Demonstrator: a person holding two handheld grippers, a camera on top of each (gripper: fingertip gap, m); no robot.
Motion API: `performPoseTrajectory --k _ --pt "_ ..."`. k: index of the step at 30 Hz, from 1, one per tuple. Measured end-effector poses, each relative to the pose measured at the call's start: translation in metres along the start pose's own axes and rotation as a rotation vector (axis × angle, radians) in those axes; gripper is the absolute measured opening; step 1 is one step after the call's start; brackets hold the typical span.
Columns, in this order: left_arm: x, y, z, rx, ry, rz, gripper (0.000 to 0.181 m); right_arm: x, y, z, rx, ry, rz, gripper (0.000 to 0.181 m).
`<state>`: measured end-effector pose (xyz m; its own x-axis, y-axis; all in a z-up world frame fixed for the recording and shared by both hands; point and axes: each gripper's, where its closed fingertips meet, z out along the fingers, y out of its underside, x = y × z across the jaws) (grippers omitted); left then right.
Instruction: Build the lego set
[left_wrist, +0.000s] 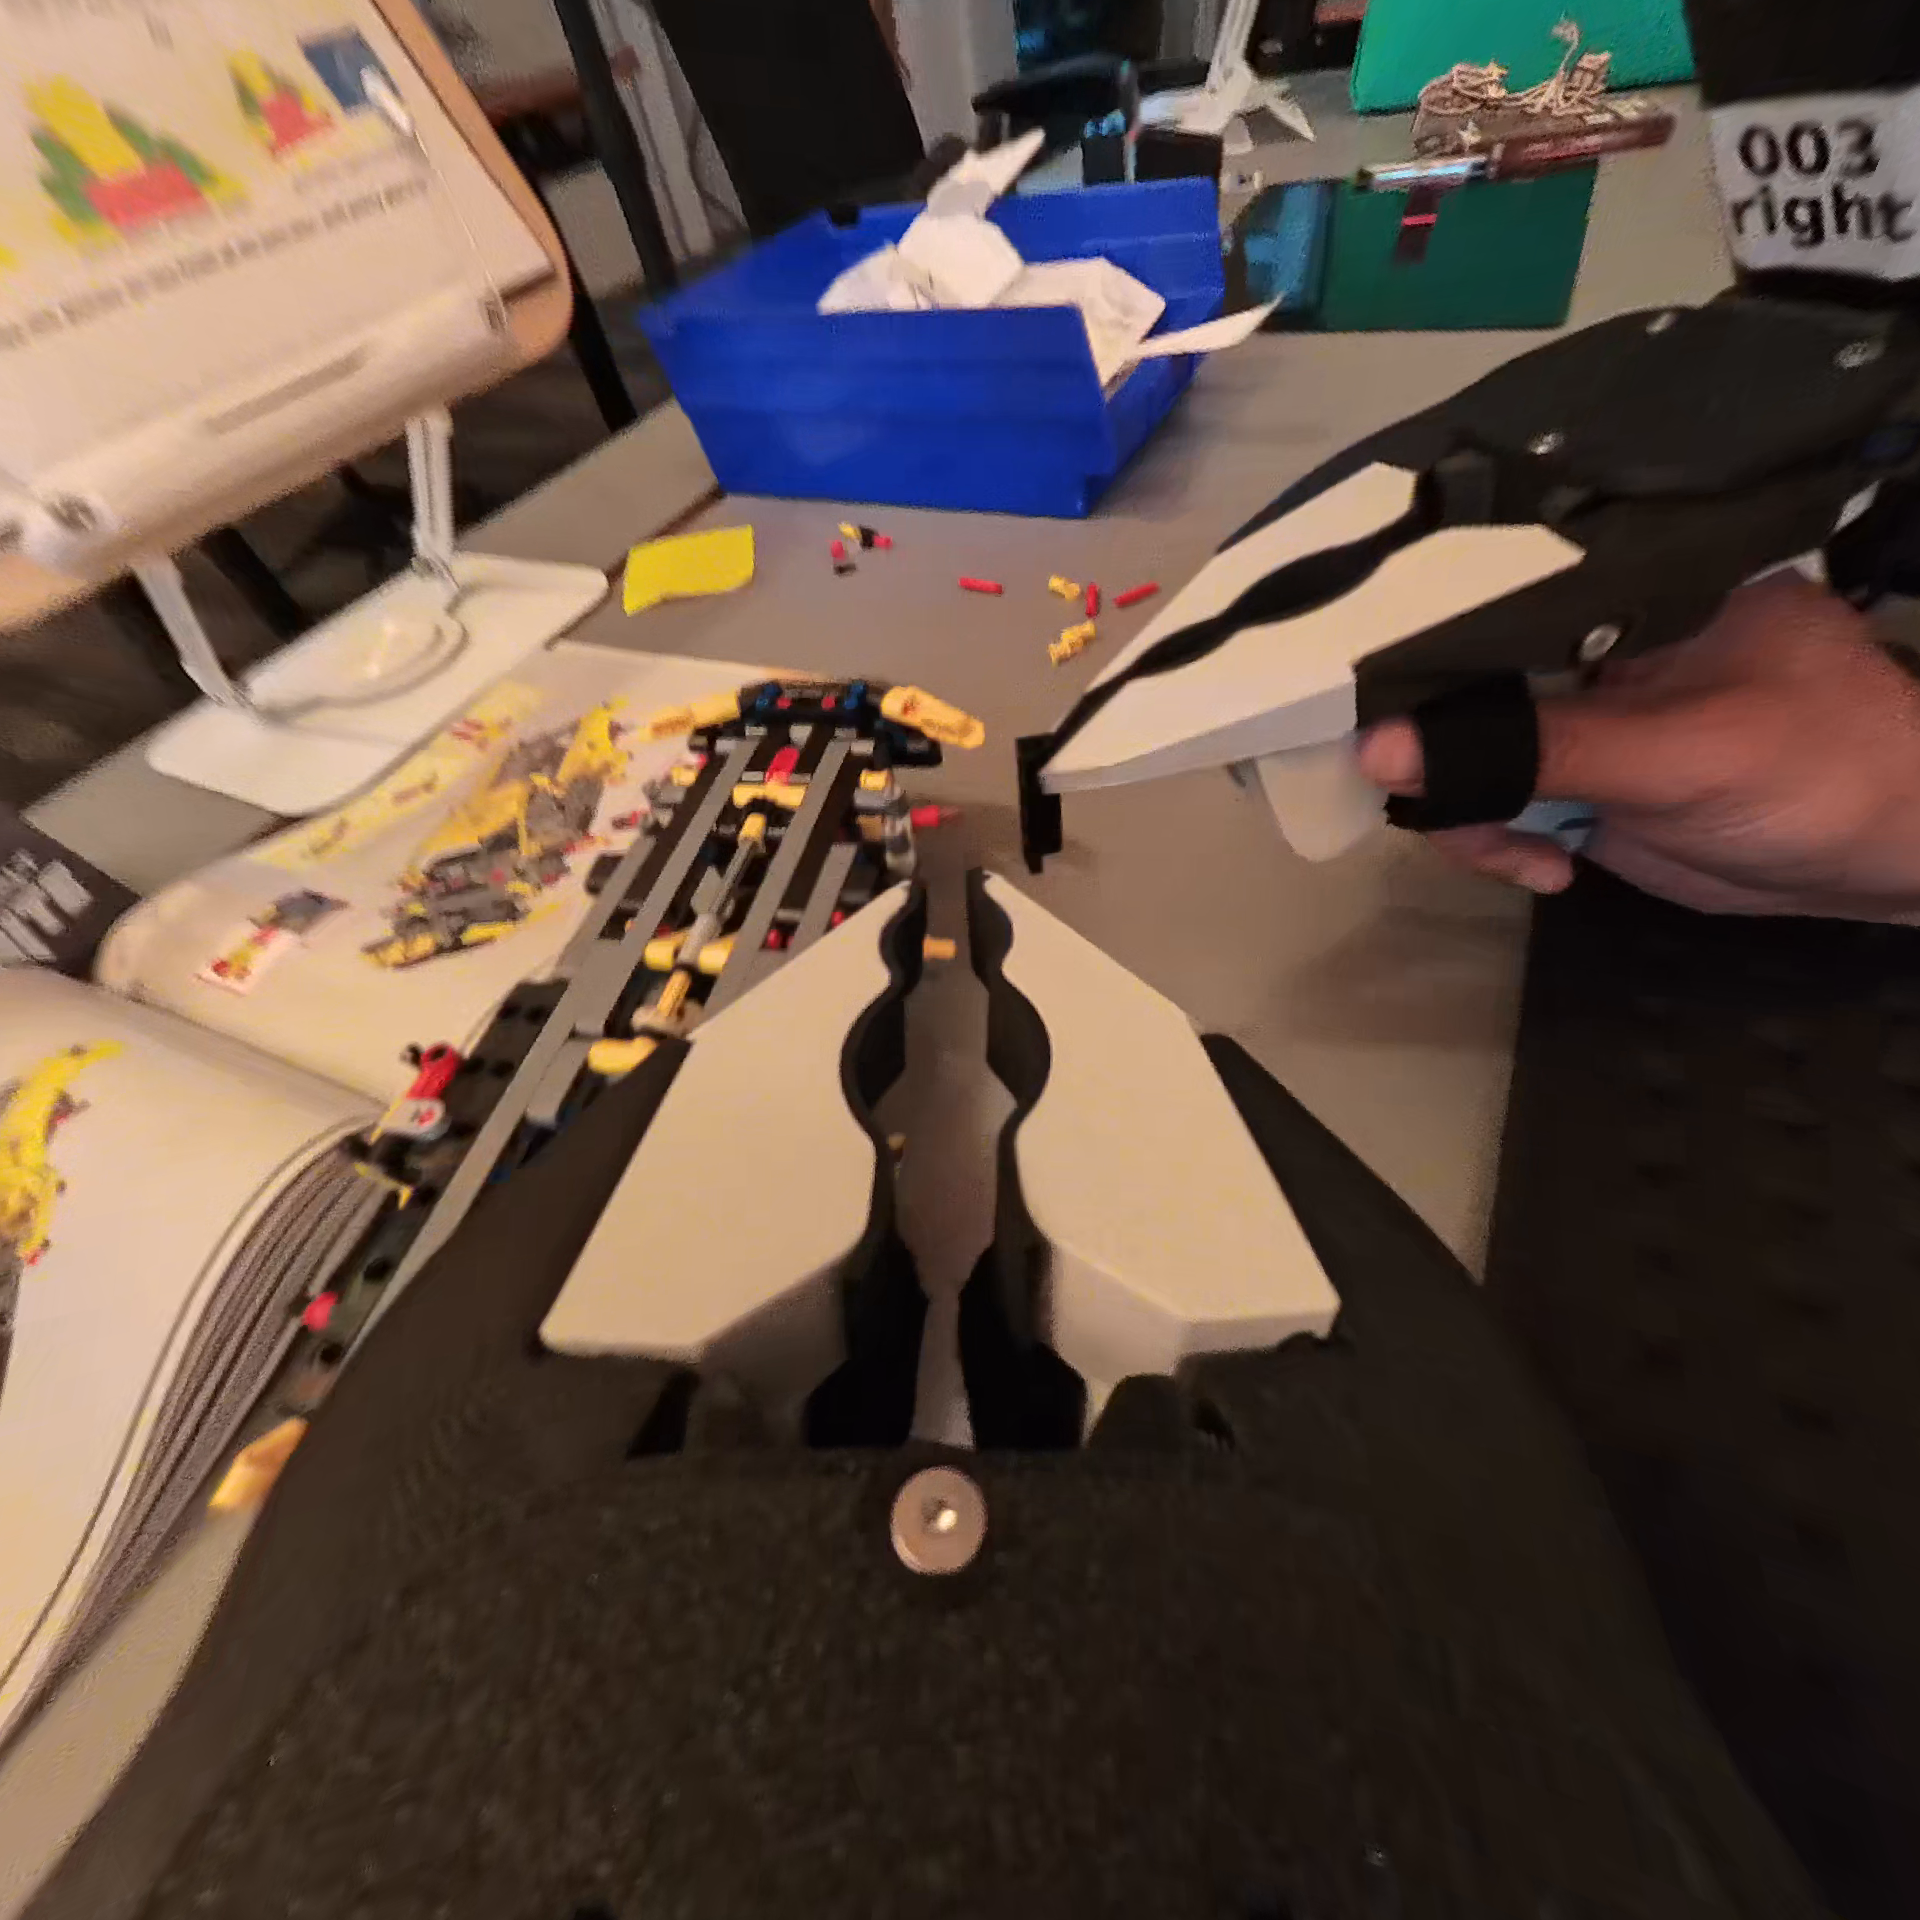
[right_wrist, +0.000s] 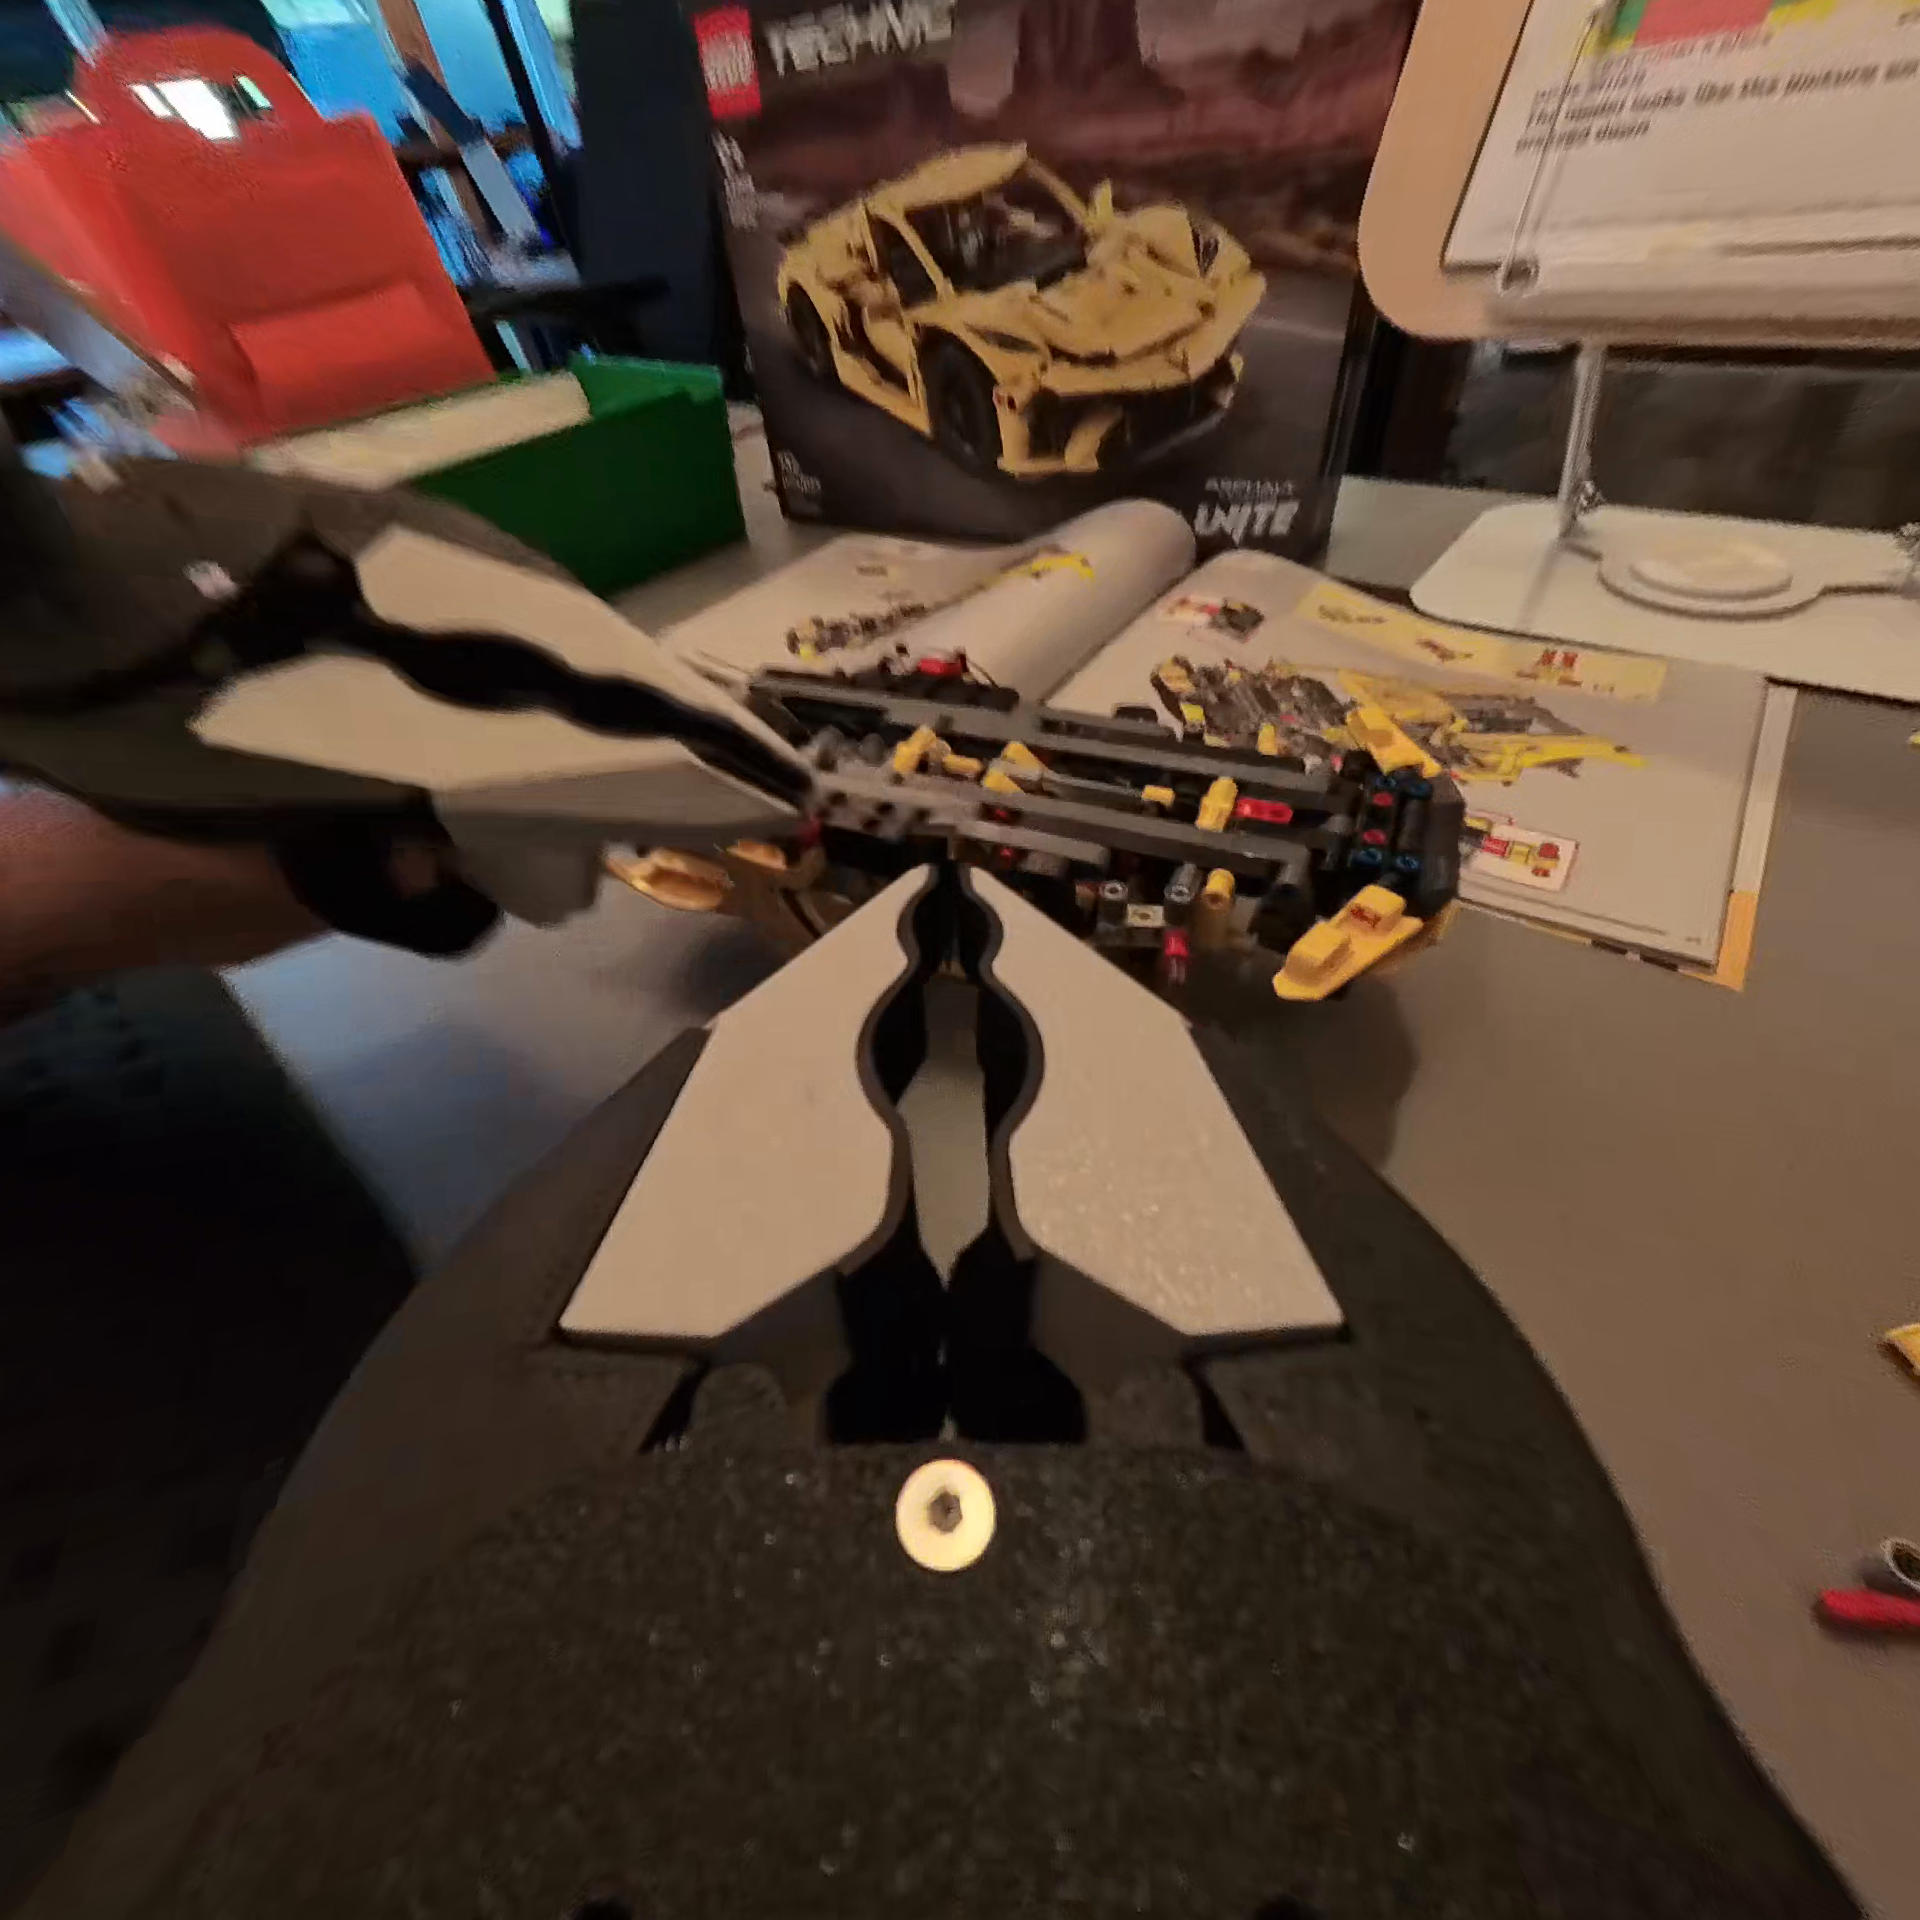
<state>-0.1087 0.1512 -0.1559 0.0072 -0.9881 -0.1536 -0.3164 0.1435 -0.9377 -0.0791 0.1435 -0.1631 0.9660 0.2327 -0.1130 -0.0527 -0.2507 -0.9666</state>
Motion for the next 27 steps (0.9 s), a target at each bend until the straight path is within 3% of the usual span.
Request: performPoseTrajectory --k 5,7,10,12,16,23,27 --pt "-0.029 0.008 -0.016 -0.063 0.088 -0.157 0.012 0.001 0.021 0.014 -0.127 0.073 -0.093 0.000" --pt "-0.038 0.009 -0.019 -0.056 0.084 -0.188 0.013 0.002 0.023 0.017 -0.129 0.031 0.025 0.000" --pt "-0.053 0.007 -0.021 -0.037 0.023 -0.159 0.014 -0.002 0.017 0.020 -0.055 -0.087 0.384 0.000" --pt "-0.061 0.005 -0.022 -0.027 -0.023 -0.144 0.014 -0.004 0.017 0.025 -0.036 -0.124 0.526 0.000" --pt "-0.061 0.002 -0.024 -0.023 -0.038 -0.184 0.015 0.005 0.025 0.029 -0.072 -0.103 0.567 0.000" --pt "-0.051 -0.003 -0.024 -0.090 -0.070 -0.197 0.015 0.012 0.019 0.019 0.027 -0.310 0.900 0.000" --pt "-0.043 -0.007 -0.020 -0.130 -0.051 -0.253 0.015 0.014 0.014 0.012 0.063 -0.332 0.910 0.000"
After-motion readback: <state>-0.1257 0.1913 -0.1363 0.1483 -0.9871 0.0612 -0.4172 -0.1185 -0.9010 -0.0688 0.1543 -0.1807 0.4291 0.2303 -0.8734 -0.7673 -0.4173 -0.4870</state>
